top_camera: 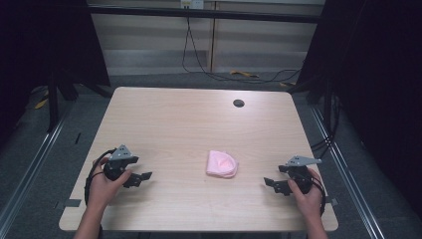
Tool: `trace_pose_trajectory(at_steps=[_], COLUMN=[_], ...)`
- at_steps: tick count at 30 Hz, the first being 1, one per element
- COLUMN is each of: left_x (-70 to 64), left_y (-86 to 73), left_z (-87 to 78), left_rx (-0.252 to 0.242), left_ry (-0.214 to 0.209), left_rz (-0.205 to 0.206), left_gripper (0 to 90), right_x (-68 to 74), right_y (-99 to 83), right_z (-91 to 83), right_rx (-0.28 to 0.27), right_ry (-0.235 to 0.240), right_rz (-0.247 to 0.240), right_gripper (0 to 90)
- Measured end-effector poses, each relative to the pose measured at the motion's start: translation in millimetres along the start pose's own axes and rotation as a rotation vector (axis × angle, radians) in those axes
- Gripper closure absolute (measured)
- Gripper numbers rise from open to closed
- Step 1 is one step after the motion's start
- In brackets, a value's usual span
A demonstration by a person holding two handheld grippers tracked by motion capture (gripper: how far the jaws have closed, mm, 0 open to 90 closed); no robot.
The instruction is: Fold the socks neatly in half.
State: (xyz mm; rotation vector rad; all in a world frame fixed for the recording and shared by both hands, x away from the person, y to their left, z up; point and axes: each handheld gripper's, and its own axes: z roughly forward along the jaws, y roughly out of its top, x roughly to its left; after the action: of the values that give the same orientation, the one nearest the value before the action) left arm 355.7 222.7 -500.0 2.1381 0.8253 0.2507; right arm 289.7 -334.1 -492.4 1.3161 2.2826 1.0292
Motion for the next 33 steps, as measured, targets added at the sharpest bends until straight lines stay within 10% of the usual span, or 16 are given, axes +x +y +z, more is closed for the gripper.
trace_pose_trajectory(at_steps=[33], left_x=[20.0], left_y=[-24.0], left_z=[-4.3], left_rx=[0.027], left_ry=[0.091], left_rz=[0.009], left_gripper=[13.0], right_x=[-6.7], right_y=[-9.6], right_z=[0.9], right_rx=[0.010], right_ry=[-0.072], right_rz=[-0.051], right_gripper=[15.5])
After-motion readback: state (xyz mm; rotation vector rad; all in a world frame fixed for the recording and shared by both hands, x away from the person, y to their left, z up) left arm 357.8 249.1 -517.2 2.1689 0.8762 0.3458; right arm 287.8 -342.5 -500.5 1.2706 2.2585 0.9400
